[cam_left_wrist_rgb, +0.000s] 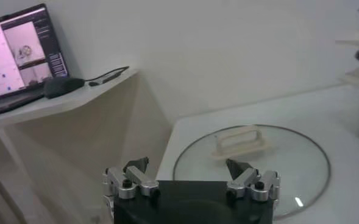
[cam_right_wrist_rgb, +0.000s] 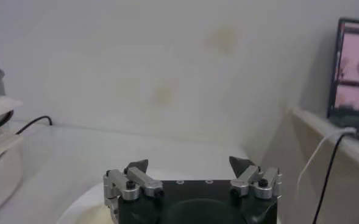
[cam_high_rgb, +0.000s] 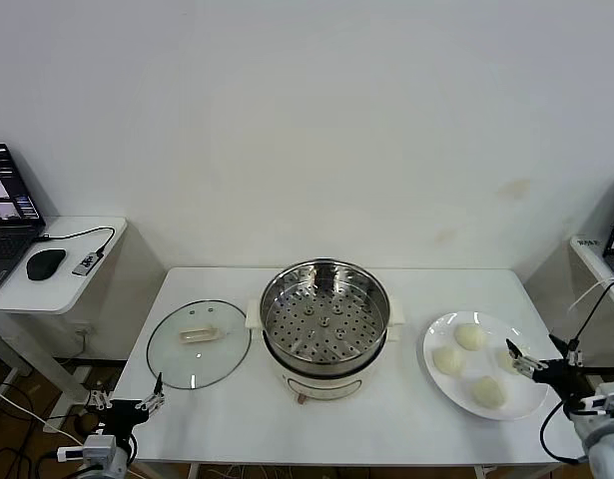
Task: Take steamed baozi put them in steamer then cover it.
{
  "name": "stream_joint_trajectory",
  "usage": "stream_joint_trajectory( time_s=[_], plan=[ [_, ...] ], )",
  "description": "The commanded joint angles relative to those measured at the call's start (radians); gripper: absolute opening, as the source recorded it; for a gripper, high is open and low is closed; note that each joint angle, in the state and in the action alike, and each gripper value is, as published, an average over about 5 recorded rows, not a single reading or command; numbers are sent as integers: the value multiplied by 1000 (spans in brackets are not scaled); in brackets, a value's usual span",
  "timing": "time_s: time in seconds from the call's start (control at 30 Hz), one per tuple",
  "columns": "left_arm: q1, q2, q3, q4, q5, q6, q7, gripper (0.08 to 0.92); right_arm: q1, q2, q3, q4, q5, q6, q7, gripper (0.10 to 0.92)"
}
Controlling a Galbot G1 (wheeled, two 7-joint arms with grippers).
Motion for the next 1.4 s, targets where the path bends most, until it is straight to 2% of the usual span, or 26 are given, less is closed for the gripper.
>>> stream_joint_trajectory(
  time_s=[0.03, 0.17, 0.3, 0.4, 0.63, 0.9, 1.4],
  plan=[
    [10, -1, 0, -11, 20, 0, 0, 823, 57, -65, 11, 15, -83, -32, -38, 823],
    [30, -4, 3, -31, 40, -1, 0, 823, 208, -177, -42, -49, -200, -88, -219, 823],
    [45, -8, 3, -55, 57, -1, 3, 823, 397, -287, -130, -156, -387, -85, -519, 823],
    [53, -13, 1, -68, 63, -1, 6, 823, 547, -339, -230, -244, -520, -55, -717, 823],
    [73, -28, 0, -83, 77, -2, 10, 823, 892, -391, -549, -402, -751, 85, -1031, 823],
    [83, -32, -3, -99, 78, -2, 13, 823, 1113, -371, -933, -473, -882, 177, -1061, 823],
    [90, -35, 0, -91, 87, -2, 16, 823, 1082, -160, -995, -665, -975, 304, -1032, 823]
  ],
)
